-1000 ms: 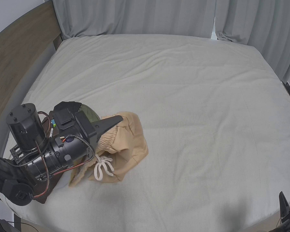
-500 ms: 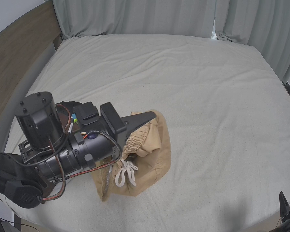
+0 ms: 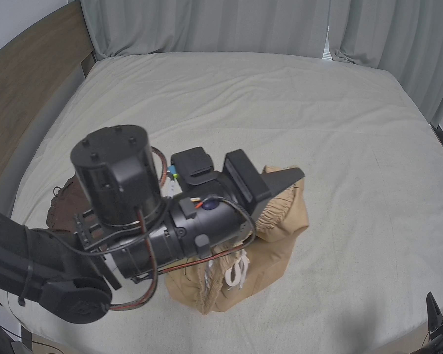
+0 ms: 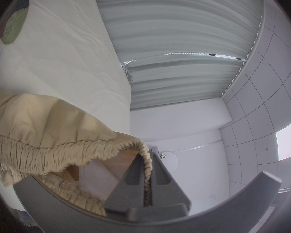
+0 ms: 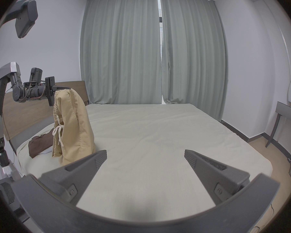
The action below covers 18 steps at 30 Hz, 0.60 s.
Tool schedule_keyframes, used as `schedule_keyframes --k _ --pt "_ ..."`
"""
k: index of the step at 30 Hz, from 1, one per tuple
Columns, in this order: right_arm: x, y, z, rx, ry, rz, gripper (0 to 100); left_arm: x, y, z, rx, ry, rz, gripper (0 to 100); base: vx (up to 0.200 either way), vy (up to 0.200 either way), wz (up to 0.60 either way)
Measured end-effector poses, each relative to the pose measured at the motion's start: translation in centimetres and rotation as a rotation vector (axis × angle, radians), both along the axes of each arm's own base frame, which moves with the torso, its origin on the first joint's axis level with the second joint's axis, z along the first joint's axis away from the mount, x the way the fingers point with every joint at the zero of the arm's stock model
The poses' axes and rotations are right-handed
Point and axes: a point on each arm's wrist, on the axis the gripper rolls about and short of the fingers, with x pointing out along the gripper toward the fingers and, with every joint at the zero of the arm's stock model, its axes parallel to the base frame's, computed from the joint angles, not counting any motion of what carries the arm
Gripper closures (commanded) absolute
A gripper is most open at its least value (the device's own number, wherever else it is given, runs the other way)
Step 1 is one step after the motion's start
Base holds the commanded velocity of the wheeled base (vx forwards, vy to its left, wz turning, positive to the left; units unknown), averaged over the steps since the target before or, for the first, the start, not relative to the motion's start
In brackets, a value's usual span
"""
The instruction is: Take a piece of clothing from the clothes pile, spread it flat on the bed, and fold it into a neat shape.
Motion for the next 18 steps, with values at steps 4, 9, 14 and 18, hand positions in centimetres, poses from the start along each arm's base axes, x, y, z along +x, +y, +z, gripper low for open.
schedule_keyframes --k 4,9,14,18 --pt "0.0 0.0 0.0 0.0 0.0 0.001 0 0.3 -2.1 -0.1 -0.004 -0.004 -0.033 100 0.0 0.0 0.0" --pt "0.0 0.0 0.0 0.0 0.0 0.001 0 0.7 -4.5 -0.2 0.001 -0.001 -0.063 100 0.0 0.0 0.0" --pt "0.0 0.0 0.0 -0.001 0.0 0.001 0 1.1 -6.3 0.3 -0.024 -0.018 -0.082 100 0.0 0.0 0.0" --pt "0.0 0.0 0.0 -0.001 0.0 0.002 0 1.0 -7.0 1.0 -0.05 -0.035 -0.095 100 0.0 0.0 0.0"
